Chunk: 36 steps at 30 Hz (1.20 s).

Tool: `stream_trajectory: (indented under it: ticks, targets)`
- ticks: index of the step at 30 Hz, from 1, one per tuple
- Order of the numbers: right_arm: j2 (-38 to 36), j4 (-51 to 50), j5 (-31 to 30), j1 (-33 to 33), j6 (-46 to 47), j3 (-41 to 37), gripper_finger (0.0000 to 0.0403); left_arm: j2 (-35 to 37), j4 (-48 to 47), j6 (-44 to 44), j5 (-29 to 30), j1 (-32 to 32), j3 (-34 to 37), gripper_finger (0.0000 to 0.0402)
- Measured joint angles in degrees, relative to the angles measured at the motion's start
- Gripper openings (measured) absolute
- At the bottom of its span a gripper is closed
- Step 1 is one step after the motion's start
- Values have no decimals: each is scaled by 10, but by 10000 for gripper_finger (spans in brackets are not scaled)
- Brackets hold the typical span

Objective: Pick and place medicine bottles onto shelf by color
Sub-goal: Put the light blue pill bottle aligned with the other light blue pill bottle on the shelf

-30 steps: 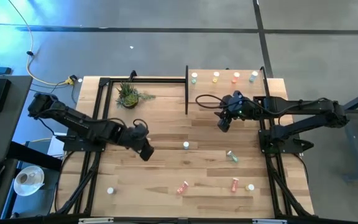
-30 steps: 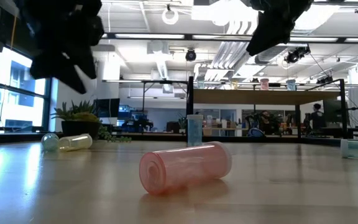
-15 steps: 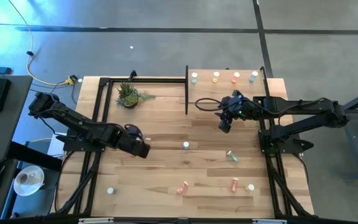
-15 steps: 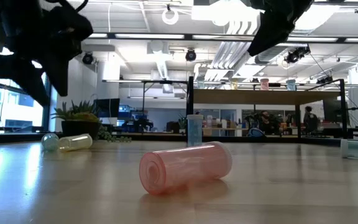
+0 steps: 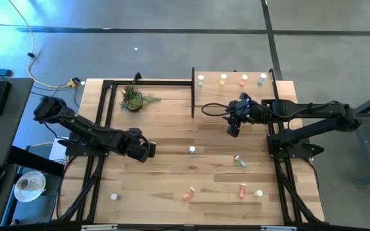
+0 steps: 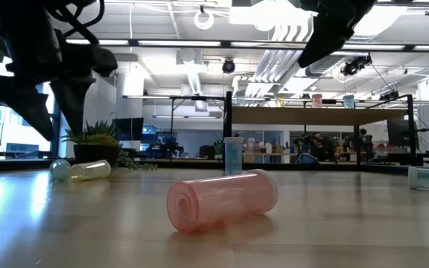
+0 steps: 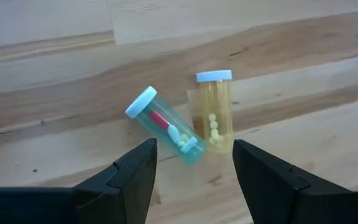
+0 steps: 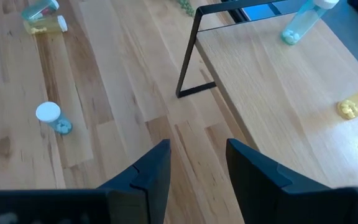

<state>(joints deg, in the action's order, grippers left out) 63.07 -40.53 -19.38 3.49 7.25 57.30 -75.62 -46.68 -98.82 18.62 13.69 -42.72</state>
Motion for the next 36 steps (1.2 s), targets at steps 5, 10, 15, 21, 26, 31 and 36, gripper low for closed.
stream_trajectory:
  ticks: [5,10,15,21,26,31,36]
  targets:
    - [0,-2,0,0,0,0,144,-26,1,-20,0,0,0,200]
    - [0,-2,0,0,0,0,144,-53,2,-26,0,0,0,200]
    - [0,-2,0,0,2,0,144,-74,4,-32,-4,0,0,200]
    - [0,-1,0,0,4,0,144,-96,15,-32,-4,0,0,200]
    - [0,-1,0,0,4,0,144,-117,20,-32,-12,0,0,200]
    - [0,-1,0,0,4,0,144,-140,20,-31,-35,0,0,200]
    - [0,-1,0,0,4,0,144,-148,16,-30,-35,0,0,200]
